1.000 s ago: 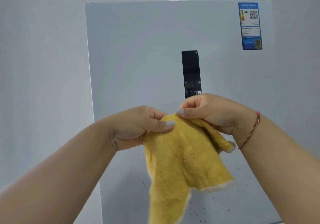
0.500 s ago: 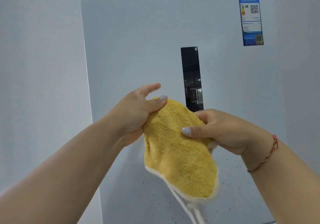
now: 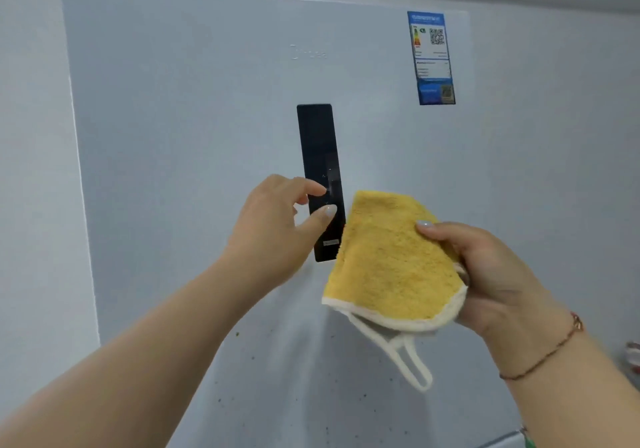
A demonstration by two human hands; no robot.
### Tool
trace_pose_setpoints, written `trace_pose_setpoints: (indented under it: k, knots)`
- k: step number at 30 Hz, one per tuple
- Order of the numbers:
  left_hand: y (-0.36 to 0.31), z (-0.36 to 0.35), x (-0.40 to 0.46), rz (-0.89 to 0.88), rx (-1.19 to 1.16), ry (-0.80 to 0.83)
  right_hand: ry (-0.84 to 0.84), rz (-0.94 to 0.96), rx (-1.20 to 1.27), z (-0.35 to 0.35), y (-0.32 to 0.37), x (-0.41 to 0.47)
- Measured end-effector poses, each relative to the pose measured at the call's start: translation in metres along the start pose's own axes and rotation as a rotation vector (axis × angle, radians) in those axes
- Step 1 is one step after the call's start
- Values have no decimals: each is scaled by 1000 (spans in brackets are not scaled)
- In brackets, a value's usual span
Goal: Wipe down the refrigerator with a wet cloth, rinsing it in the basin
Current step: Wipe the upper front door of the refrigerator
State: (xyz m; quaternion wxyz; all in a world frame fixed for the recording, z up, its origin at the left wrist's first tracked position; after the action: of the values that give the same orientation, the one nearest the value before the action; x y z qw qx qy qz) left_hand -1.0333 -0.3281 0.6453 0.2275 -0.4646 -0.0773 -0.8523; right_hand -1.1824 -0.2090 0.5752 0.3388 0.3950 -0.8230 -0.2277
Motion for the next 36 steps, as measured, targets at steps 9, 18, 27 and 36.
trace_pose_setpoints:
  k: [9,18,27,36]
  knots:
    - [5,-5,5,49,-57,-165,-465,801,-513,70,86,4]
    - [40,-7,-5,72,-22,-253,-557,895,-1259,116,75,83]
    - [95,13,-12,-1,255,-215,-389,1060,-1453,32,-39,84]
    - [115,18,-9,-75,210,-70,-75,1199,-1635,-70,-174,63]
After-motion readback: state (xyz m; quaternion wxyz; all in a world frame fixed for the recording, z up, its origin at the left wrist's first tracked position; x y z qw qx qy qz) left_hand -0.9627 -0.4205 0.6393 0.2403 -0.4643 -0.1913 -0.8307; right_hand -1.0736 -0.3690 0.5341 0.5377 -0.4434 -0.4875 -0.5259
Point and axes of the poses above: each hand's wrist, its own x-axis towards the middle knuckle, its own z-axis out of the back of the hand, y = z × x, the point moved 5 cm from there along x, towards the middle knuckle, and after that the axes turned 15 degrees about x, right-handed, at the moved point
